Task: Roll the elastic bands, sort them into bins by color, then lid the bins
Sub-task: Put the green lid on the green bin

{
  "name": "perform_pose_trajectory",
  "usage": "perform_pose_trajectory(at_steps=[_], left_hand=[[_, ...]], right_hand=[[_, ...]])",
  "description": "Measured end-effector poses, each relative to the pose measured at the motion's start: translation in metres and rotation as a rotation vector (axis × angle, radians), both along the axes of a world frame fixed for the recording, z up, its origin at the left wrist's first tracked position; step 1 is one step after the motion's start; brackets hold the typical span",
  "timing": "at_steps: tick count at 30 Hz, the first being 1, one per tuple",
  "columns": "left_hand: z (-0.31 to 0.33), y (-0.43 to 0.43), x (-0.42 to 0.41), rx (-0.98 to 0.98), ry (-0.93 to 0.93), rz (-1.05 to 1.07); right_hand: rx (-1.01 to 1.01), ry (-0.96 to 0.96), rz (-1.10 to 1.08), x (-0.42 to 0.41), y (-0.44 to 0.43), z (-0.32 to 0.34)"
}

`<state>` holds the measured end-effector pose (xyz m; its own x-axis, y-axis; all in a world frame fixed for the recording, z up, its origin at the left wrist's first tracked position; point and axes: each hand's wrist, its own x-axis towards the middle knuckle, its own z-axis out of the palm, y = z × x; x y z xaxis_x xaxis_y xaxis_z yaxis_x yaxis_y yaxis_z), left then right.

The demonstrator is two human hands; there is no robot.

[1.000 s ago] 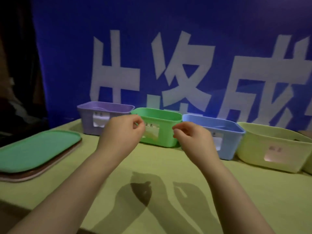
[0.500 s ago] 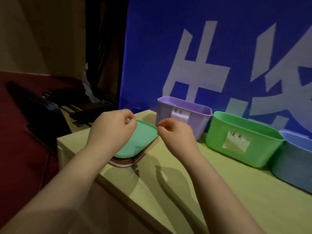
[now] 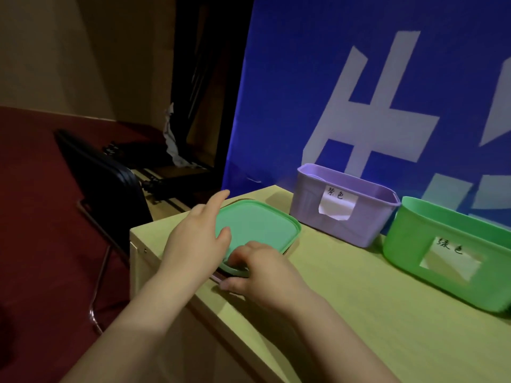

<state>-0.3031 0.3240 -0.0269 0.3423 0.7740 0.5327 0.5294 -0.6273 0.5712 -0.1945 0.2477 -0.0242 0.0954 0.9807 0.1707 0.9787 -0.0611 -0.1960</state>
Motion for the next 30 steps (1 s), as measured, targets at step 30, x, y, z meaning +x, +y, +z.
perform_pose_trajectory(at_steps=[30], left_hand=[[0.033, -0.159, 0.148, 0.311, -0.235, -0.454]], right_hand=[[0.958, 0.296, -0.351, 0.116, -0.249, 0.033]])
